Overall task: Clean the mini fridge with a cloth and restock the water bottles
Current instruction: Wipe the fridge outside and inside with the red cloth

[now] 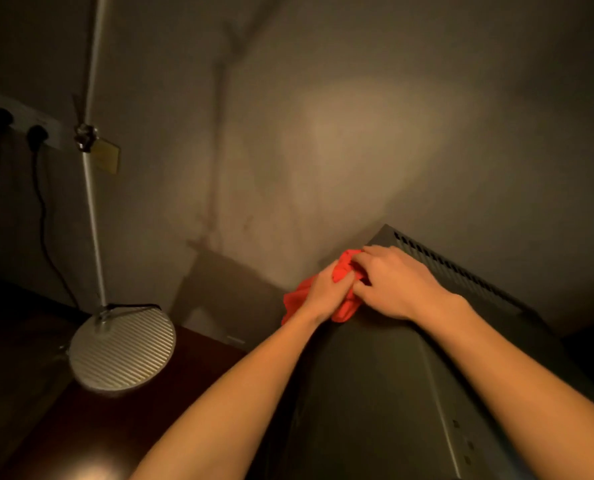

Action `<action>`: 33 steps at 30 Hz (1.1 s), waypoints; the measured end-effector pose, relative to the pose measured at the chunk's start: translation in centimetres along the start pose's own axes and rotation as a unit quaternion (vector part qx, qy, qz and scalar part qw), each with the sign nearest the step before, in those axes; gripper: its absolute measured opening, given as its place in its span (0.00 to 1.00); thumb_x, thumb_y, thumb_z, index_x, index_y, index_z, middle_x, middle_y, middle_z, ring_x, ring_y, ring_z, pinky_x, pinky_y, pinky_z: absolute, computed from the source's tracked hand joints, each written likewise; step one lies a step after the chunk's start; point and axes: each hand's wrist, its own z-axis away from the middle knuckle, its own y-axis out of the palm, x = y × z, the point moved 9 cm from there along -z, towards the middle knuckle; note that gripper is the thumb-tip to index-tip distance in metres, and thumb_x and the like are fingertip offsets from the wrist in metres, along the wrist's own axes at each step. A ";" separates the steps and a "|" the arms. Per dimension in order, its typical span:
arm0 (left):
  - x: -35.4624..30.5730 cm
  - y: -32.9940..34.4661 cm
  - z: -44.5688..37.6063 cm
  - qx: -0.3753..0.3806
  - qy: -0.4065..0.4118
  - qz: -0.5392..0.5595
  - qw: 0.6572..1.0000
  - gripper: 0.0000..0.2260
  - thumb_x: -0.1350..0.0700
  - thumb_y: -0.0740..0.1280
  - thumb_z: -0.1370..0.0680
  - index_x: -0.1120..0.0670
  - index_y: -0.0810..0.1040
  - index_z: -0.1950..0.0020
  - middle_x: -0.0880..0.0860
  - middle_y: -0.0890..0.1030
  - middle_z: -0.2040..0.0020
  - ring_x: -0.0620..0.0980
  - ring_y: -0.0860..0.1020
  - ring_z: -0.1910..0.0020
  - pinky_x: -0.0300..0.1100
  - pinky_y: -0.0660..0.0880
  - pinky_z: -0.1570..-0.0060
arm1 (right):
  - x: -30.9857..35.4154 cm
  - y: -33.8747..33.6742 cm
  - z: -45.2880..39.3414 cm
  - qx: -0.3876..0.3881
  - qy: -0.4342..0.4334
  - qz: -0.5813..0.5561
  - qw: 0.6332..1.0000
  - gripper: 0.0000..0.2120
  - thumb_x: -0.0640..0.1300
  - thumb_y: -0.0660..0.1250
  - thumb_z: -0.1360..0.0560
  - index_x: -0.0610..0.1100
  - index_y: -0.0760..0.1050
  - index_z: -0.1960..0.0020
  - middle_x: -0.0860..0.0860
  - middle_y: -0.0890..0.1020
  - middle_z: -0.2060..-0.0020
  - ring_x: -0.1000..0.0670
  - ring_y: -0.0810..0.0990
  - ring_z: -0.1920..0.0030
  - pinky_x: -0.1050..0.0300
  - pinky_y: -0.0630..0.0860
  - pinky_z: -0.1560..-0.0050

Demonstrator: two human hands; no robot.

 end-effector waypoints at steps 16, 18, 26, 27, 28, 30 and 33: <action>12.4 -2.5 4.7 0.029 -0.151 0.010 0.988 0.14 0.52 0.59 0.19 0.56 0.79 0.38 0.72 0.79 0.51 0.56 0.81 0.60 0.51 0.77 0.56 | 1.0 3.4 -1.6 0.119 -0.008 0.146 0.982 0.23 0.57 0.59 0.24 0.48 0.71 0.33 0.46 0.73 0.33 0.45 0.69 0.31 0.47 0.59 0.28; 13.9 -2.3 6.7 0.061 -0.168 0.029 0.983 0.11 0.57 0.58 0.17 0.53 0.80 0.46 0.67 0.78 0.60 0.56 0.80 0.68 0.51 0.77 0.65 | 2.2 4.4 -1.0 0.153 -0.015 0.146 0.977 0.24 0.58 0.59 0.24 0.49 0.70 0.31 0.46 0.71 0.31 0.45 0.68 0.30 0.47 0.61 0.29; 11.9 -3.0 15.1 0.022 -0.173 -0.032 0.984 0.24 0.45 0.67 0.25 0.58 0.74 0.34 0.57 0.78 0.38 0.39 0.78 0.41 0.36 0.69 0.35 | 6.1 6.3 3.3 0.232 -0.044 0.138 0.962 0.24 0.58 0.58 0.24 0.52 0.68 0.29 0.48 0.70 0.29 0.45 0.66 0.28 0.45 0.60 0.28; 11.1 -2.9 16.1 0.031 -0.166 -0.022 0.985 0.23 0.48 0.67 0.24 0.56 0.72 0.32 0.53 0.76 0.35 0.31 0.76 0.43 0.26 0.66 0.39 | 6.6 6.3 3.9 0.234 -0.046 0.139 0.961 0.24 0.58 0.58 0.24 0.52 0.68 0.29 0.48 0.70 0.29 0.46 0.66 0.28 0.46 0.61 0.28; 11.4 -3.0 17.0 0.027 -0.169 -0.024 0.985 0.23 0.49 0.67 0.24 0.54 0.71 0.30 0.50 0.74 0.33 0.29 0.73 0.41 0.22 0.64 0.41 | 7.0 6.3 4.6 0.236 -0.049 0.138 0.961 0.24 0.58 0.58 0.24 0.52 0.68 0.30 0.48 0.70 0.29 0.46 0.66 0.28 0.46 0.61 0.29; 11.5 -3.0 18.6 0.046 -0.171 -0.024 0.984 0.26 0.47 0.66 0.24 0.53 0.69 0.28 0.49 0.73 0.30 0.37 0.72 0.35 0.24 0.64 0.38 | 8.2 6.3 6.0 0.241 -0.052 0.132 0.960 0.23 0.58 0.58 0.24 0.52 0.69 0.31 0.49 0.71 0.31 0.46 0.68 0.29 0.47 0.64 0.30; 11.5 -2.9 21.0 0.041 -0.204 -0.024 0.978 0.34 0.35 0.64 0.30 0.47 0.68 0.27 0.48 0.75 0.31 0.43 0.73 0.33 0.39 0.66 0.30 | 10.4 6.6 8.0 0.255 -0.055 0.116 0.958 0.22 0.57 0.58 0.23 0.52 0.69 0.31 0.49 0.71 0.31 0.45 0.69 0.31 0.48 0.69 0.34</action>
